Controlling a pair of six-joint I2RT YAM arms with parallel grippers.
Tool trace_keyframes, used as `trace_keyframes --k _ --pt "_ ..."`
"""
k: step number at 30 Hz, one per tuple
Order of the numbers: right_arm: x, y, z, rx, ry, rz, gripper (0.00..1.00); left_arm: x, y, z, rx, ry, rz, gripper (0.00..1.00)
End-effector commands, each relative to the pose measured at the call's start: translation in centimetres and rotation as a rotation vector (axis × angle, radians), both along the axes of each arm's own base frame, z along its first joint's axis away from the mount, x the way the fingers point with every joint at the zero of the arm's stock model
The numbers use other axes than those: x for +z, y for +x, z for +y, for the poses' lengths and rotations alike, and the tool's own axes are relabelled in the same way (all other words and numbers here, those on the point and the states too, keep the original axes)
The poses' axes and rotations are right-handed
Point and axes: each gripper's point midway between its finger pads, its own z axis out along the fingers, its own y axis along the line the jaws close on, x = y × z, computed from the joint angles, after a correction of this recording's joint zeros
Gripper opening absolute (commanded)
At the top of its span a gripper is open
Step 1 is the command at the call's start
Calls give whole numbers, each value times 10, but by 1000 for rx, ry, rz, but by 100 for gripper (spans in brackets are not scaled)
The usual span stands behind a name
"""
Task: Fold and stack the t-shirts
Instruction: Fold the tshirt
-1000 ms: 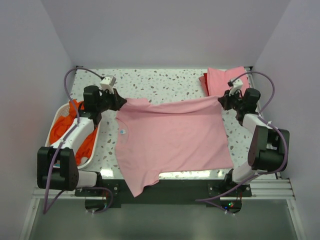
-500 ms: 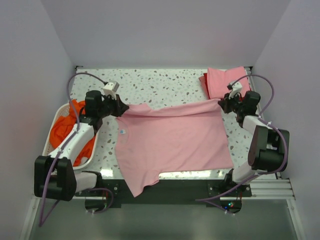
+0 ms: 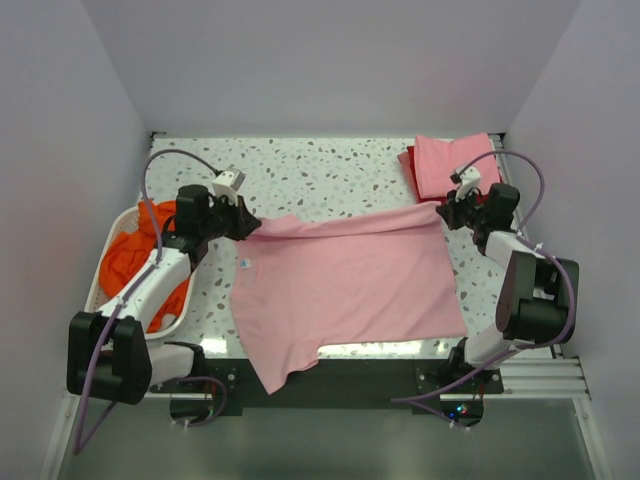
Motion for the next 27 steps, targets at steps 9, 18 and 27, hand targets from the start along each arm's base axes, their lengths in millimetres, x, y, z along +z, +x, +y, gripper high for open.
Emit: trace_keyframes --k 9,18,27 --pt "9 -26 -19 74 -199 2 21 -1 -17 -7 -30 22 17 0" --pt "14 -64 -20 184 -169 76 45 -7 -30 -16 -84 29 43 0" --pt "15 -35 -13 146 62 263 41 -13 -36 -16 -90 44 71 0"
